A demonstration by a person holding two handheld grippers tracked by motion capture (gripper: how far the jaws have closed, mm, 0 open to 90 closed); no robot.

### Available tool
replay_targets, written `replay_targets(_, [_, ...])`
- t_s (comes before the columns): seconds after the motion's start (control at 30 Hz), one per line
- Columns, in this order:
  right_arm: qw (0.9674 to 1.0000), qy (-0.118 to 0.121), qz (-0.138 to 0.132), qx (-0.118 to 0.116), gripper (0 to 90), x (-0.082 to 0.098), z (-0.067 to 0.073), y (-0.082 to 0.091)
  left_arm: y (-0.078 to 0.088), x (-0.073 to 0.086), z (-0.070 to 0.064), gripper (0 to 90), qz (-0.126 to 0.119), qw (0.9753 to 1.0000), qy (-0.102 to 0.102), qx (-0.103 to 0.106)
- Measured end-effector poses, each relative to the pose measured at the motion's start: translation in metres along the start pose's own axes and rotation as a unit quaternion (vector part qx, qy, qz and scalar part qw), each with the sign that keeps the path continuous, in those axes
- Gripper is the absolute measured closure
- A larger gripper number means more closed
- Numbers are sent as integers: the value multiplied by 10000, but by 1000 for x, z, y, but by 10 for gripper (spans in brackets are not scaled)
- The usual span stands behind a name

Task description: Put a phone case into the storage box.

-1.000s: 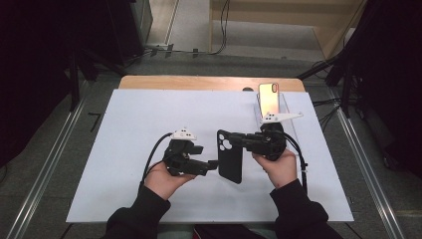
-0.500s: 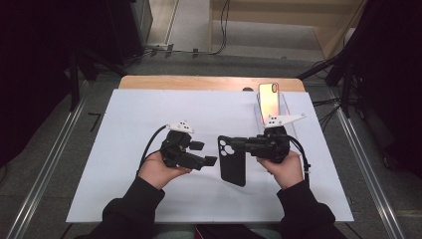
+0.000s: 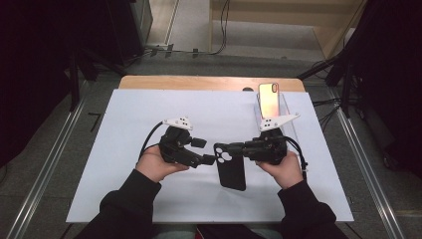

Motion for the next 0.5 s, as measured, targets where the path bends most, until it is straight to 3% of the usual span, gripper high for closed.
replay_targets(0.3, [9994, 95, 76, -325, 772, 0, 2, -7, -4, 0, -2, 300, 81, 9995, -179, 238])
replay_targets(0.5, [9984, 168, 90, -531, 772, -1, 5, -12, -6, 1, -3, 432, 140, 9983, -227, 520])
Point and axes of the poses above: each handheld gripper's, and its own axes: y roughly backward along the jaws, x roughly out of its underside, z roughly to its left, the point moved 1 cm from there along -y, roughly forward along the jaws, and after that the axes turned 4 degrees about -x, right-handed, at the moved point
